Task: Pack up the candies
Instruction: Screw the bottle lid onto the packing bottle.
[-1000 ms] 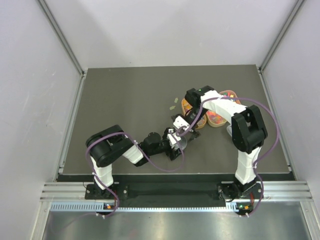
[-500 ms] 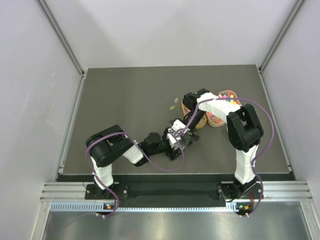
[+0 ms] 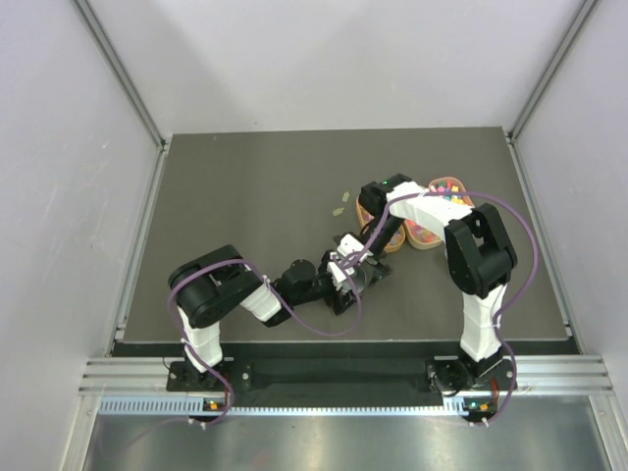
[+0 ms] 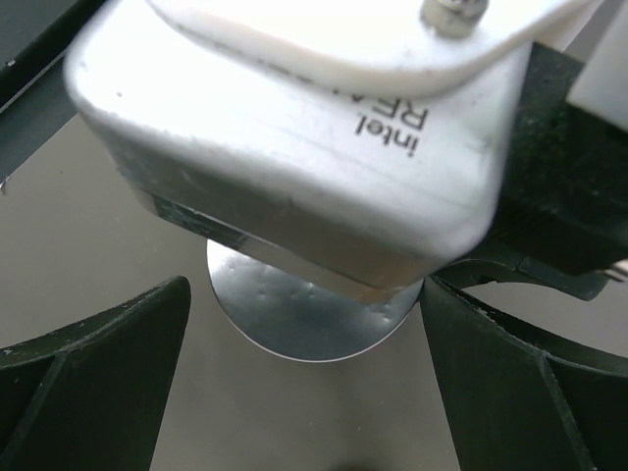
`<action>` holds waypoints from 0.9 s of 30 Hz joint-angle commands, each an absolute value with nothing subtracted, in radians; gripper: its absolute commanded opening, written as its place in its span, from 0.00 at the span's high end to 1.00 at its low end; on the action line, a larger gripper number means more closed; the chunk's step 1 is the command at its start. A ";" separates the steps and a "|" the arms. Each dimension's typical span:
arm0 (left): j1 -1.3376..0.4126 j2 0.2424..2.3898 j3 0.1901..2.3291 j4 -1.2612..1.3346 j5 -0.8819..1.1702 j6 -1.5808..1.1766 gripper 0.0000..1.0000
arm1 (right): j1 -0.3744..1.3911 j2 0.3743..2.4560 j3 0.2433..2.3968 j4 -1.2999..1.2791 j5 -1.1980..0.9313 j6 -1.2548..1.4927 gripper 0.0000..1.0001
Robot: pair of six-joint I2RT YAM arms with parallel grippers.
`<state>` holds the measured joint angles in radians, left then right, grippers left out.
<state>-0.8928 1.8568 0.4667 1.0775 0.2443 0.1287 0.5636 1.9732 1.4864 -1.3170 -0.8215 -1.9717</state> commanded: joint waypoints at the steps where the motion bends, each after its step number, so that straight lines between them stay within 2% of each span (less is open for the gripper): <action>1: -0.894 1.879 0.465 0.974 0.210 0.186 0.40 | 0.589 1.985 1.490 -1.353 -0.963 -2.082 0.00; 20: -0.894 1.881 0.466 0.973 0.207 0.186 0.41 | 0.604 1.996 1.468 -1.246 -1.055 -1.953 0.04; 27: -0.893 1.884 0.466 0.971 0.206 0.184 0.41 | 0.606 2.023 1.482 -1.217 -1.065 -1.919 0.09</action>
